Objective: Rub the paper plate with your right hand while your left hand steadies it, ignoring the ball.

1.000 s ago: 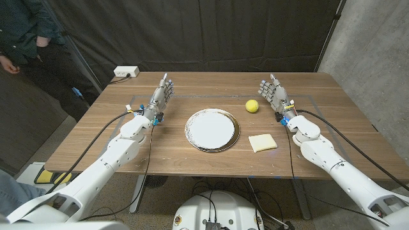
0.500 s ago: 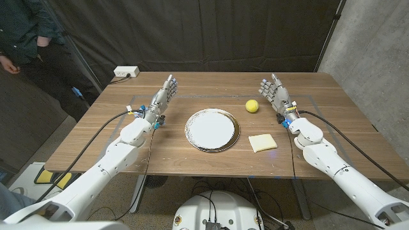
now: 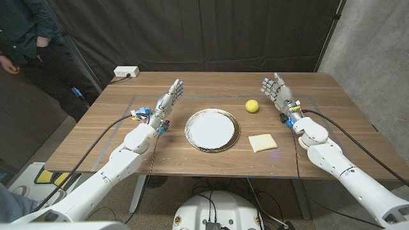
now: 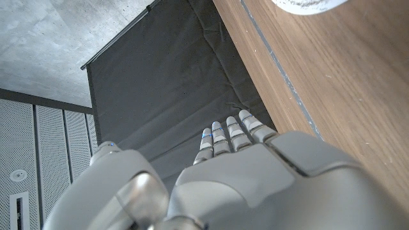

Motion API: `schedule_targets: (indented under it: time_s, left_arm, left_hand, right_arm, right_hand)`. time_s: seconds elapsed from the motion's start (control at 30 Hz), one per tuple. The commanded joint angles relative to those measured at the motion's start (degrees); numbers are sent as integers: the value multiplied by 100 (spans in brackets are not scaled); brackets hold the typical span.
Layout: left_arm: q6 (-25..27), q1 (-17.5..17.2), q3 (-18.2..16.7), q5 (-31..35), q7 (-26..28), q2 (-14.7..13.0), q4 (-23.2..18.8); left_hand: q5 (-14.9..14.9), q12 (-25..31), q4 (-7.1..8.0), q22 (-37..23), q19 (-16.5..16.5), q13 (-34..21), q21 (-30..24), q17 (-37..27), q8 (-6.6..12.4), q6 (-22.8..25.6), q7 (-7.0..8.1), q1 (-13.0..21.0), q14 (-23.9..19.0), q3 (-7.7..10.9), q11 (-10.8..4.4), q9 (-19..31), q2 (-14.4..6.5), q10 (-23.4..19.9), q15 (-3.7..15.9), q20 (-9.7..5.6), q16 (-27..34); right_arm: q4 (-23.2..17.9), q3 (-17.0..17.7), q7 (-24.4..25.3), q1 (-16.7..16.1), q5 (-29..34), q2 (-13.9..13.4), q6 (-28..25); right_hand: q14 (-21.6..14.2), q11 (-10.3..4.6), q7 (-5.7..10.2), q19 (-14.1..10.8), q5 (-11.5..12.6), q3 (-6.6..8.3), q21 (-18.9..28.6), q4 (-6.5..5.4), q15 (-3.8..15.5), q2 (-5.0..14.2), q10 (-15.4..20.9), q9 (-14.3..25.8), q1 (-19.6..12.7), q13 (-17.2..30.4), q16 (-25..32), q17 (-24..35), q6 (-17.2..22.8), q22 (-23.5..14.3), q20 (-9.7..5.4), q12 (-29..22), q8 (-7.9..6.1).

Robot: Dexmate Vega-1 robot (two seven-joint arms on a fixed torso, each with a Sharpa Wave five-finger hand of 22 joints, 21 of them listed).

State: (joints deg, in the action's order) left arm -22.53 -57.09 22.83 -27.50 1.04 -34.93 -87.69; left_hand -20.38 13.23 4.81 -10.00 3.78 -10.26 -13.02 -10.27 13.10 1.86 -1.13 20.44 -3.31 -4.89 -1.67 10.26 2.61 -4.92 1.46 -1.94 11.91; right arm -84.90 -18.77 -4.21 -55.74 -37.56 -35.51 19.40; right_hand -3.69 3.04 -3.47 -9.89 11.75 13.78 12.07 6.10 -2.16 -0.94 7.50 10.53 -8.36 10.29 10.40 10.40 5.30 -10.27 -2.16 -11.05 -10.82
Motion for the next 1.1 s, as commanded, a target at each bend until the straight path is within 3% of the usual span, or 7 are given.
schedule_targets:
  time_s: [0.03,0.13,0.37,0.47,0.63,0.73,1.1]
  left_arm:
    - [-261,-516,-197,351,243,-323,-442]
    - [-297,-577,-226,332,209,-356,-454]
    - [-305,-789,-320,1075,689,-523,-661]
    - [-330,-759,-305,1140,583,-598,-653]
    - [-248,-740,-280,1552,688,-698,-732]
    - [-161,-747,-264,1746,773,-728,-800]
    - [50,-980,-347,2587,1338,-857,-1122]
  left_hand:
    - [-25,37,-26,-26,66,-32,-38,-12,37,92,10,27,-84,-7,-18,33,-39,-88,-7,-264,46]
    - [-27,39,-29,-26,74,-32,-36,-12,35,102,7,40,-90,-7,-32,34,-46,-109,0,-263,42]
    - [-31,27,-39,-26,81,-33,-28,-12,30,120,20,73,-93,-3,-26,35,-64,-114,5,-261,28]
    - [-34,17,-47,-26,83,-33,-23,-12,28,133,37,97,-93,3,-45,35,-79,-108,12,-265,19]
    - [-40,-41,-188,-24,55,-34,38,-5,10,221,74,533,-93,254,-76,37,-466,-125,48,-264,-41]
    - [-18,-54,-267,-23,62,-34,54,-2,10,279,100,720,-112,346,-97,37,-580,-157,60,-265,-55]
    - [105,-25,-476,-24,259,-37,33,4,56,627,154,1151,-361,512,-177,39,-738,-442,157,-330,-34]
  right_arm:
    - [-517,121,480,-492,228,-121,92]
    - [-629,158,596,-599,254,-136,83]
    - [-947,197,860,-861,358,-188,2]
    - [-1032,195,902,-917,372,-200,-40]
    - [-1140,198,940,-1002,371,-214,-80]
    - [-1208,208,980,-1057,401,-227,-80]
    - [-1503,313,1198,-1373,559,-280,14]
  right_hand:
    - [-40,0,24,-14,35,43,-2,19,16,5,49,14,-67,5,22,8,34,-25,-201,-51,-24]
    - [-53,0,24,-15,33,45,-4,22,16,9,53,14,-74,5,27,7,34,-25,-198,-54,-24]
    - [-54,7,24,-15,29,46,-7,28,15,14,54,14,-84,6,26,6,33,-25,-192,-55,-24]
    - [-56,9,24,-13,27,48,-10,32,11,18,68,14,-91,6,27,6,34,-25,-187,-61,-24]
    - [-61,5,16,-8,24,50,-14,36,5,25,68,14,-101,6,28,5,38,-26,-182,-61,-26]
    - [-58,7,19,-7,22,51,-15,39,9,28,68,14,-106,7,26,5,38,-26,-179,-61,-26]
    - [-66,-11,25,-4,16,65,-22,54,16,55,77,14,-143,8,27,3,44,-26,-174,-66,-29]
